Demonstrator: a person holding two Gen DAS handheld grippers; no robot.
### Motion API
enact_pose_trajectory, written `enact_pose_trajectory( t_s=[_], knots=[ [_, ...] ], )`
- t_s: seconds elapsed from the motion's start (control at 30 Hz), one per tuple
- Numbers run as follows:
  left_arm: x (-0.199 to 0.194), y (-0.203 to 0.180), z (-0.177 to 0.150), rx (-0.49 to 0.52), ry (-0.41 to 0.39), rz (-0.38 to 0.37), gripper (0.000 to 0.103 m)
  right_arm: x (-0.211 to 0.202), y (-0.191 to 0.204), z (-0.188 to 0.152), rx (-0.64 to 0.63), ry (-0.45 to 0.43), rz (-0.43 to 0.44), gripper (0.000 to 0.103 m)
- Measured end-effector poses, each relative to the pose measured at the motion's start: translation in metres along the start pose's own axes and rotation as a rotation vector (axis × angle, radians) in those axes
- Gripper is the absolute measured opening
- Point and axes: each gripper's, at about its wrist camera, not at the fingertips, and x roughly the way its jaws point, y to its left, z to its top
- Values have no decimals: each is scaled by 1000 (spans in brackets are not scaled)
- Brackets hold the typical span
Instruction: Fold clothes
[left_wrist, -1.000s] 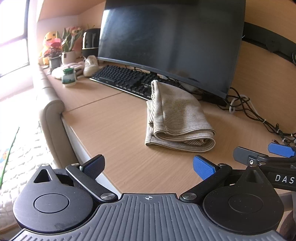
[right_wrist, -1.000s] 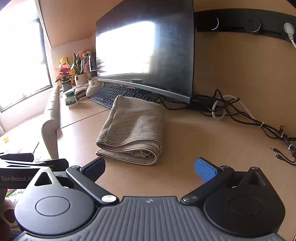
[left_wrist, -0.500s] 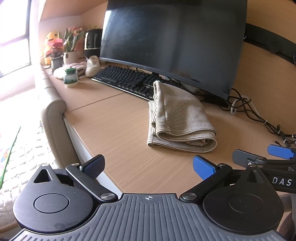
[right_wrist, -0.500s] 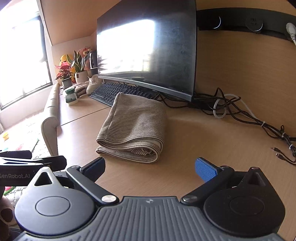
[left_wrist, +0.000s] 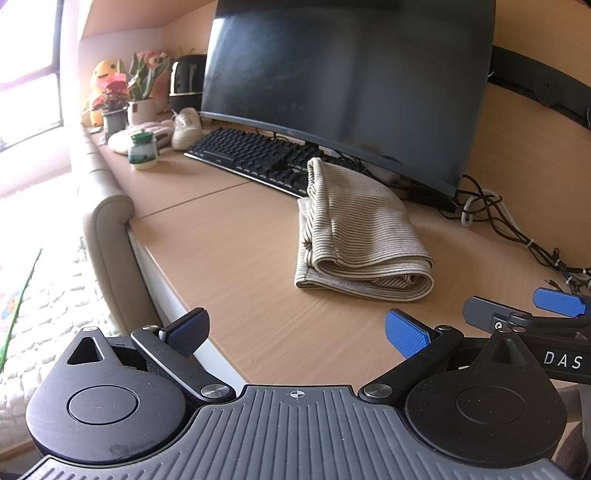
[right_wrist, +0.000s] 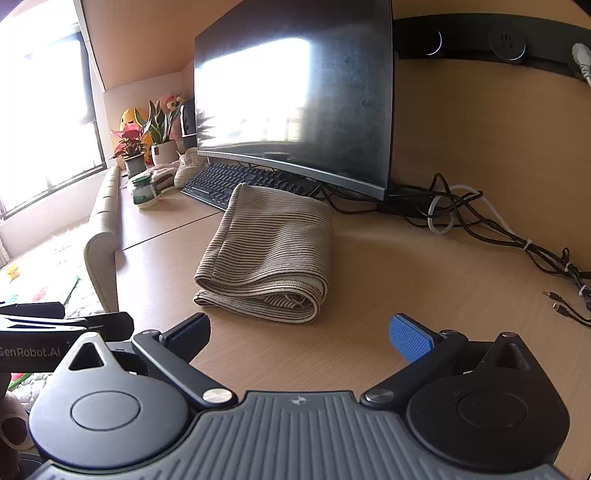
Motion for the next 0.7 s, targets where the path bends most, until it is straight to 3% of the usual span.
enact_pose_trajectory(
  t_s=[0.7],
  knots=[
    [0,1,-2,-15,11,-2,103,1,1,-1,7,10,3,103]
  ],
)
